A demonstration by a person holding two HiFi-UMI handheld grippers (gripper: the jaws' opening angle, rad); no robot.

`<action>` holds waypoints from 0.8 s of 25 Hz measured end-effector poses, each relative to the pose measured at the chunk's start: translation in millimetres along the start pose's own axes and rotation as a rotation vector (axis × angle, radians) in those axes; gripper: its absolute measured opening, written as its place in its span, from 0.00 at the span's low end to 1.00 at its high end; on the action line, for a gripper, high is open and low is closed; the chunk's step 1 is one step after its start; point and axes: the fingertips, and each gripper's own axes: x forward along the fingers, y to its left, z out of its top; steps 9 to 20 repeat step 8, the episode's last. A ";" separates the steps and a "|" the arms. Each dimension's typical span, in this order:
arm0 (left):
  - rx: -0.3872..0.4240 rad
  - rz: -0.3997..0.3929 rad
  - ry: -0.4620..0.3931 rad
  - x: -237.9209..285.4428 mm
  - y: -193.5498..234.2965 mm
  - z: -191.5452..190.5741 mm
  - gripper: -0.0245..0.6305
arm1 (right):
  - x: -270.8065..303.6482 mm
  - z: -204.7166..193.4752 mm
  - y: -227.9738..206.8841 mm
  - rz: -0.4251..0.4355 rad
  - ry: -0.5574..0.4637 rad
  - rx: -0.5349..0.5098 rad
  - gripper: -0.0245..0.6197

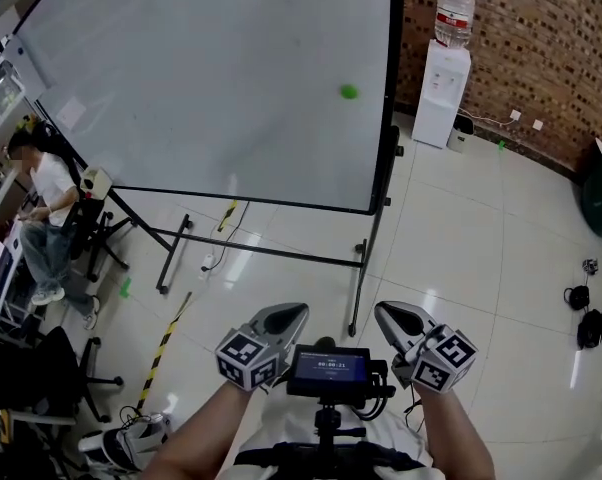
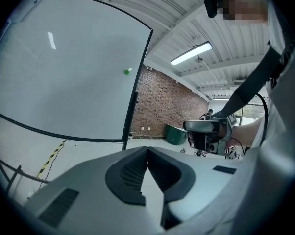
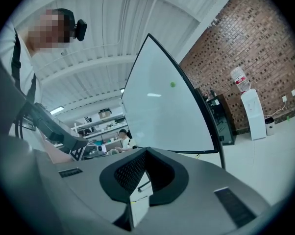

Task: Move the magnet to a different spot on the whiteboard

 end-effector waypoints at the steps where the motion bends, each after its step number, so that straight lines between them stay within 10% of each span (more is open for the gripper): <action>1: 0.002 -0.004 0.001 0.4 -2.6 0.3 0.07 | -1.2 0.4 1.9 0.003 -0.002 -0.002 0.08; 20: 0.007 -0.019 0.011 2.3 -15.0 1.8 0.07 | -8.5 4.7 7.2 0.001 -0.043 0.056 0.08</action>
